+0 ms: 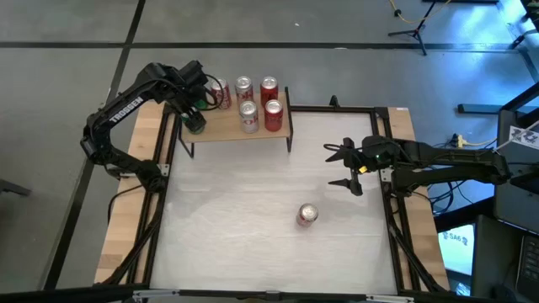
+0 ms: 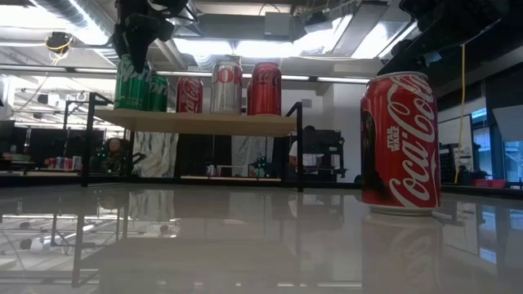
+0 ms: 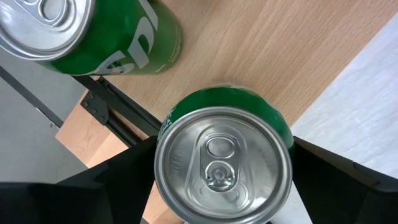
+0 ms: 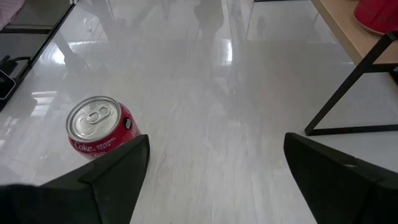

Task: Place canned beverage on shelf
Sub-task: Put the green soda can on the shelf aligned with the other green soda can

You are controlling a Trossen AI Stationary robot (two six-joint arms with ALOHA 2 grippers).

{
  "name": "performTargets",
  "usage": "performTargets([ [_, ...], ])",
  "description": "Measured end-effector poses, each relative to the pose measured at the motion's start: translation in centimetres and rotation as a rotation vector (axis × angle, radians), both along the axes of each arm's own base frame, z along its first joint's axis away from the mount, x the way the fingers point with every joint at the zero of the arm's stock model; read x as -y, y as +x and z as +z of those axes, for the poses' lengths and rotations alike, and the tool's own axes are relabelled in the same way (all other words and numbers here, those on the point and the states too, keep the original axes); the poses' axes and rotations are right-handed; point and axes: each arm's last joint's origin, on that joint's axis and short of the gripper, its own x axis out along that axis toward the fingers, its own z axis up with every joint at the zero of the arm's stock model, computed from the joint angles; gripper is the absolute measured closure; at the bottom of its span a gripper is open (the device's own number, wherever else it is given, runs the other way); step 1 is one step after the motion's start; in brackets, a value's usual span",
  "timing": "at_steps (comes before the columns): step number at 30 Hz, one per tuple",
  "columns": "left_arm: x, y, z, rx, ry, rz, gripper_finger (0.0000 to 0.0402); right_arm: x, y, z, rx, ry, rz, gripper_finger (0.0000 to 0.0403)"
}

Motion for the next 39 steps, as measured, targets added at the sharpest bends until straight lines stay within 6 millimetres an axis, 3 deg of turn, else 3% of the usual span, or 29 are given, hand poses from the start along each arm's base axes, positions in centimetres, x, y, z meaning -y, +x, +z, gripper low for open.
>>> performTargets([
  [13, -0.01, 0.01, 0.00, 0.002, 0.000, 0.000, 0.0066, 0.00, 0.00, 0.01, 0.001, 0.000, 0.000, 0.0038],
  [26, -0.17, 0.13, 0.05, 0.003, 0.026, -0.013, 0.0005, 0.00, 0.00, 0.00, 0.000, 0.000, 0.000, 0.0038],
  [39, -0.19, 0.06, 0.94, 0.015, 0.064, -0.008, 0.0003, 0.00, 0.00, 0.00, 0.000, 0.000, 0.000, 0.0038],
])
